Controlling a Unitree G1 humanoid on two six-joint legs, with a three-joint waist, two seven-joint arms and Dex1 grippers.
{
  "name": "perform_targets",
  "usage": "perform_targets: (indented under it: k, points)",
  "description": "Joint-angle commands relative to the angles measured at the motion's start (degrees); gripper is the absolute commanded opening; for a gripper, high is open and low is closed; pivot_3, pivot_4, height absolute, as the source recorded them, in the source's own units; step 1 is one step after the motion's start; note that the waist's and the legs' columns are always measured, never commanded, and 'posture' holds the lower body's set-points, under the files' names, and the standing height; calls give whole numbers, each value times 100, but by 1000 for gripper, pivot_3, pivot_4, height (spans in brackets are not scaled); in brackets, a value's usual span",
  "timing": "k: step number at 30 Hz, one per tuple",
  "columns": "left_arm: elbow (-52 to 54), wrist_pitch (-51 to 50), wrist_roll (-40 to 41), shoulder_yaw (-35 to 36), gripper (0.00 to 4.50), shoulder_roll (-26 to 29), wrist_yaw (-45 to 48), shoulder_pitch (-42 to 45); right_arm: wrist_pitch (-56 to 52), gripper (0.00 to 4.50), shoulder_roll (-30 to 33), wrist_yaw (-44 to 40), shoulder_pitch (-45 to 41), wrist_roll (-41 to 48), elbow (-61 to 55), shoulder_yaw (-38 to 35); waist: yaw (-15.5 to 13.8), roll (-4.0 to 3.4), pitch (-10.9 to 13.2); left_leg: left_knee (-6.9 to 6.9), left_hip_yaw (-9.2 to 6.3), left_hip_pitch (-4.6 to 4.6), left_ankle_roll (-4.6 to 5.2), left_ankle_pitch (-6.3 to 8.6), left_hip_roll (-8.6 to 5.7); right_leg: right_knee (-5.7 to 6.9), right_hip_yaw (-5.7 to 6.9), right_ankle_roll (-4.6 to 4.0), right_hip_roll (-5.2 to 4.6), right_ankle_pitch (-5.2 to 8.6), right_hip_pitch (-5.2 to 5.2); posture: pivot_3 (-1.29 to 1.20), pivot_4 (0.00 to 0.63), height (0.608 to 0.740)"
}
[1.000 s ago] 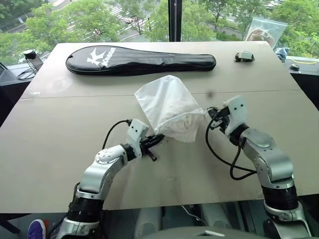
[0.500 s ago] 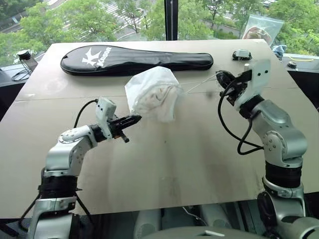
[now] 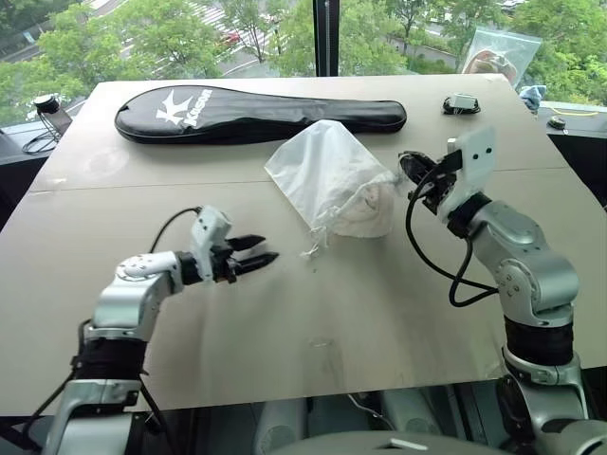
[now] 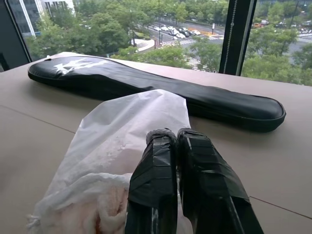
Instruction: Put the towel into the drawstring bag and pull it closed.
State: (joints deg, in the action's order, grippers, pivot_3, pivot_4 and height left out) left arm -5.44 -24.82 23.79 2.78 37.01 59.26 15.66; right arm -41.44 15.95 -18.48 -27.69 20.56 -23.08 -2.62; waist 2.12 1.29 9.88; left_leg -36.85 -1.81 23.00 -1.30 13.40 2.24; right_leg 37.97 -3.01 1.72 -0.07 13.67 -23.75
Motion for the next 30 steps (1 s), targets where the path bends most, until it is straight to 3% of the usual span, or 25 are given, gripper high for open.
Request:
perform_targets:
  k: [1, 9, 11, 16, 17, 30]
  points:
    - [678, -285, 58, -248, 2988, -319, -336, 151, 5, 0, 56, -15, -15, 97, -326, -30, -14, 0, 0, 0, 0, 0, 0, 0, -1, 1, 0, 0, 0, 0, 0, 0, 150, 740]
    - [824, -813, -489, -738, 2988, -858, -1417, 476, -33, 0, 86, -3, -13, 107, -359, -24, 37, 0, 0, 0, 0, -5, 0, 0, -1, 4, -5, 1, 5, 0, 1, 0, 150, 740]
    - [725, -780, -721, -841, 2473, -856, -1601, 489, -47, 0, 98, 12, -7, 115, -381, -34, 28, 1, 0, 0, -1, -5, 0, 0, 0, 4, -4, 1, 6, 0, 1, 0, 150, 740]
    - [507, -538, -985, -1038, 295, -944, -1654, 407, -63, 0, 102, 35, 12, 143, -419, -63, 22, 0, 0, 0, 3, -5, 0, 0, -1, 3, -7, 1, 3, -1, 2, 0, 150, 740]
    - [452, -497, -991, -1027, 97, -1000, -1673, 406, -61, 0, 104, 36, 9, 147, -420, -68, 17, 0, 0, 0, 3, -5, 0, 0, -1, 3, -7, 1, 3, -1, 2, 0, 150, 740]
    - [-185, 935, -554, 241, 97, -1028, -1667, 863, 126, 0, 155, 75, -305, 342, -396, -433, 13, 1, 0, -2, -2, -6, 0, 0, -1, 4, -2, 1, 4, -1, 4, 0, 150, 740]
